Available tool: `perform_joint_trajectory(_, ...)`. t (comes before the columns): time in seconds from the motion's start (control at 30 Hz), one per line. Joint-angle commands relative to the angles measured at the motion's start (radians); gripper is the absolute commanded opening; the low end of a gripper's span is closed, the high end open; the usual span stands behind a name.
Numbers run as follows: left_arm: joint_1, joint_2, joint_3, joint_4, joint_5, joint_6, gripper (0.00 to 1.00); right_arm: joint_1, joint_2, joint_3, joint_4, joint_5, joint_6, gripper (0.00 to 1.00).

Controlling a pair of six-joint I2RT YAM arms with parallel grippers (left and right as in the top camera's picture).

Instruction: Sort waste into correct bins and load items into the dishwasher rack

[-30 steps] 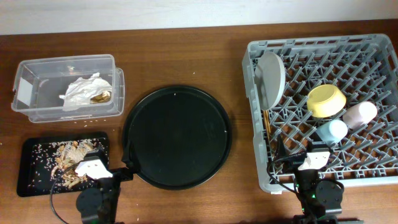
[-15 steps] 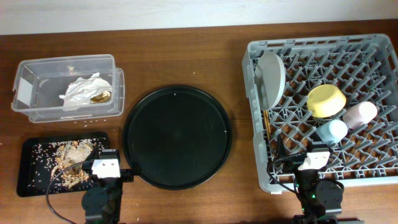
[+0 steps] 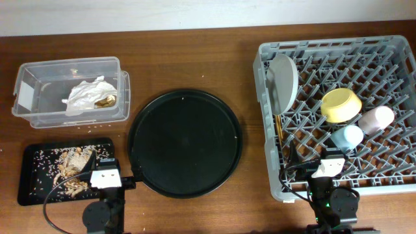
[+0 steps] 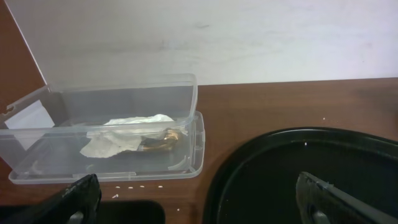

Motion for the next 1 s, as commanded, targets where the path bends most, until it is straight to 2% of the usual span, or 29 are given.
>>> perform_joint_trajectory(0.0, 0.004, -0.011, -0.003, -0.006, 0.002, 0.016, 0.99, -0.003, -0.008, -0.008, -0.003, 0.008, 0.008, 0.99)
perform_joint_trajectory(0.97, -0.016, -0.01, -0.003, -0.006, 0.003, 0.005, 0.99, -0.003, -0.008, -0.008, -0.003, 0.008, 0.009, 0.99)
